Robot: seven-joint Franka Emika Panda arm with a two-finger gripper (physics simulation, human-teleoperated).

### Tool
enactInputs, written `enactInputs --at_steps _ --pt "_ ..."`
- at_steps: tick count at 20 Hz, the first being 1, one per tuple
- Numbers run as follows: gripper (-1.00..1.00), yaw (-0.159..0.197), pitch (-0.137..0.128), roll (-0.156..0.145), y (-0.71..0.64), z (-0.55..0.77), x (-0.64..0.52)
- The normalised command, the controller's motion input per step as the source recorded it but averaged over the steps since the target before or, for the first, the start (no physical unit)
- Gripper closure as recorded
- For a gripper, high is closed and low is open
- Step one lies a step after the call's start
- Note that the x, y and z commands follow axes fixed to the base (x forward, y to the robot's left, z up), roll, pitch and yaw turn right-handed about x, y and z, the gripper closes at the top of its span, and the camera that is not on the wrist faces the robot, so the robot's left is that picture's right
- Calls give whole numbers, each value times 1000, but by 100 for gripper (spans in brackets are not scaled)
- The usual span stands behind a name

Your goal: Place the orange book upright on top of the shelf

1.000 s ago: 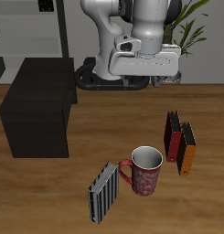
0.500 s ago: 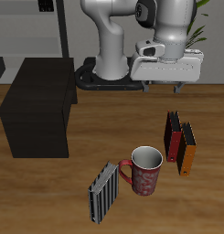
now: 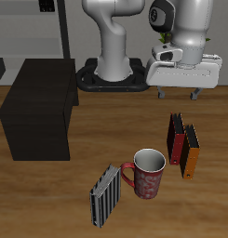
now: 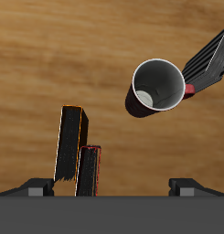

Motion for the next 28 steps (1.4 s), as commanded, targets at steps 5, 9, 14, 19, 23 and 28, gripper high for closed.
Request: enactInputs --at_steps 5,9,14,19,23,28 --pt "-100 -1 -24 15 289 -141 107" --pt "-100 26 -16 14 251 -218 139" --pt "-100 3 15 16 125 -260 40" --pt "-100 7 2 -1 5 -171 102" --pt "-100 39 -13 7 99 -192 65" --pt "-100 36 -2 -2 22 -160 58"
